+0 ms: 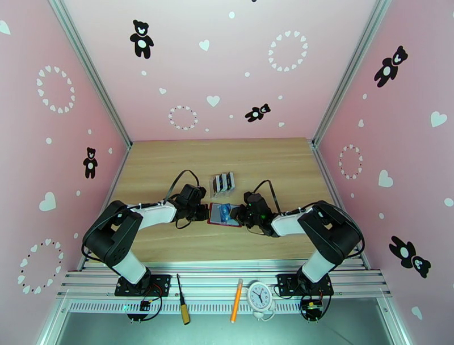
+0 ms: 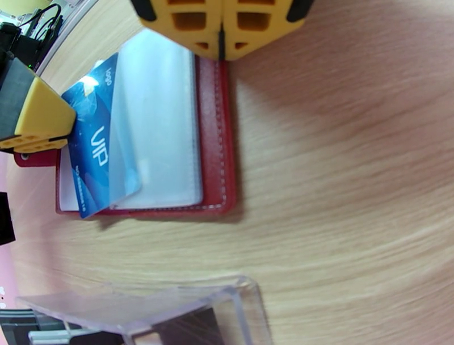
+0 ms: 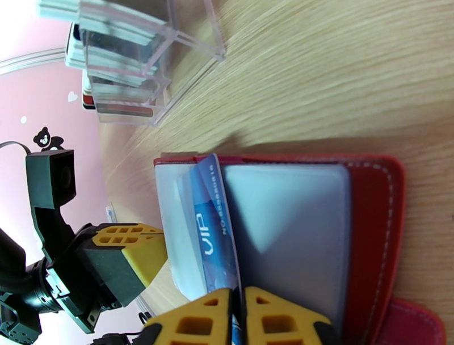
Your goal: Put the credit cards into the card holder
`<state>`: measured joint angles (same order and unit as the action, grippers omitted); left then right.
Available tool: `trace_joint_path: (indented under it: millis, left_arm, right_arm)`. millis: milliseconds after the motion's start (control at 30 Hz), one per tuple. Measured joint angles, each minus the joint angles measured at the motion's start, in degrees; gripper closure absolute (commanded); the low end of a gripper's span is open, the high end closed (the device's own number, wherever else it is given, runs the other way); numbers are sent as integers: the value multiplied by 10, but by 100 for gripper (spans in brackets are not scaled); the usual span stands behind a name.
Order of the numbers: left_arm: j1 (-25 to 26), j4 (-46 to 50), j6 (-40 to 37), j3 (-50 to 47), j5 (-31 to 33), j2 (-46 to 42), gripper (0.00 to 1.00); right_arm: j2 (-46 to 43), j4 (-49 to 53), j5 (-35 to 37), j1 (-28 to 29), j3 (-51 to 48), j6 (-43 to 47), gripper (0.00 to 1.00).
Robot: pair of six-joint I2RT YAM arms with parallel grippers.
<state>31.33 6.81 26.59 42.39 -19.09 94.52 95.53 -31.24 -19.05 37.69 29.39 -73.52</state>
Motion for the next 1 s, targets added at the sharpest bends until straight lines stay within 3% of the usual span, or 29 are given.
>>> trace_joint_path:
  millis: [200,433,667,1000]
  left_arm:
    - [0,0,0,0,0,0,94]
    - [0,0,0,0,0,0,94]
    - [0,1,0,1,0,0,94]
    - [0,-1,0,1,-15,0,96]
  right_arm:
    - [6,7,6,6,8,1,85]
    - [2,45,19,17,30,17,73]
    - [-49,185,58,36,62,67,63]
    - [-78,375,124,55,169,155,61]
